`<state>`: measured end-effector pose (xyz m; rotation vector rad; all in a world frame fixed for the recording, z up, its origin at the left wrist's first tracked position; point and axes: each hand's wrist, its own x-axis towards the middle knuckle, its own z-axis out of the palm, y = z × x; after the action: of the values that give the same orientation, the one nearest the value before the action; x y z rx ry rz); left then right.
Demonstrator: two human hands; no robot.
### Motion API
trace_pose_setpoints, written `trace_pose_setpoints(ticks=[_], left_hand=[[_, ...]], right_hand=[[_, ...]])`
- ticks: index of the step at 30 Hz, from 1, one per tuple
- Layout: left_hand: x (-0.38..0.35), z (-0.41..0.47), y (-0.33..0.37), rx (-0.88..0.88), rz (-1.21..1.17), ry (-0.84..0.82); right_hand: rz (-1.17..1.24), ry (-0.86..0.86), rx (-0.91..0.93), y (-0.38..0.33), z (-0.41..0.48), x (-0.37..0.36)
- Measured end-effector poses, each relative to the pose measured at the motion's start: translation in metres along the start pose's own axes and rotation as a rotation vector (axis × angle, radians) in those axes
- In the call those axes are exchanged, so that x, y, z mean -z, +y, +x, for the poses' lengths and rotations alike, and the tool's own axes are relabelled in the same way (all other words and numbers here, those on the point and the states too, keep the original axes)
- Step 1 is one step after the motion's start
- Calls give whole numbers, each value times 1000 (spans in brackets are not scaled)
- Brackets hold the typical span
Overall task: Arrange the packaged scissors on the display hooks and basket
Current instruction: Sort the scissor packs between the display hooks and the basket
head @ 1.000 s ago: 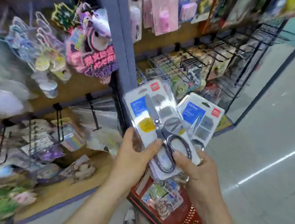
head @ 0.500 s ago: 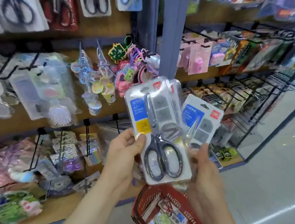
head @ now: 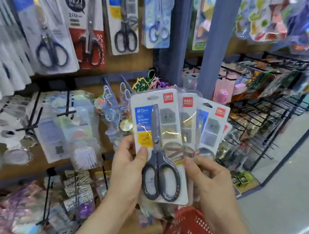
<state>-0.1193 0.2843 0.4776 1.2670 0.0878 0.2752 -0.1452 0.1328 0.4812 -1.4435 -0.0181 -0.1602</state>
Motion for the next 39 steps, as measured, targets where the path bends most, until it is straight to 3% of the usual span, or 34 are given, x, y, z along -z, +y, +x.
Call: trace_pose_setpoints(ticks=[7,12,16,20,26,39], left_hand=[[-13,52,52,24,-176,-152],[-38,90,93,-115,-61,-207],[-42,104,120,-241,-125,-246],[-55,125,154,-394,-85,-173],[-74,162,198,-693,259,34],[-75,201,214,-621,320,156]], right_hand=[[-90,144,107,-25,22,-17],[-118,224,199,-33,43,-23],[-150,241,350,-49,62,-16],[-212,257,442,-57,87,-10],[-177,216,536,-69,114,-15],[-131,211,505,-66,130,-16]])
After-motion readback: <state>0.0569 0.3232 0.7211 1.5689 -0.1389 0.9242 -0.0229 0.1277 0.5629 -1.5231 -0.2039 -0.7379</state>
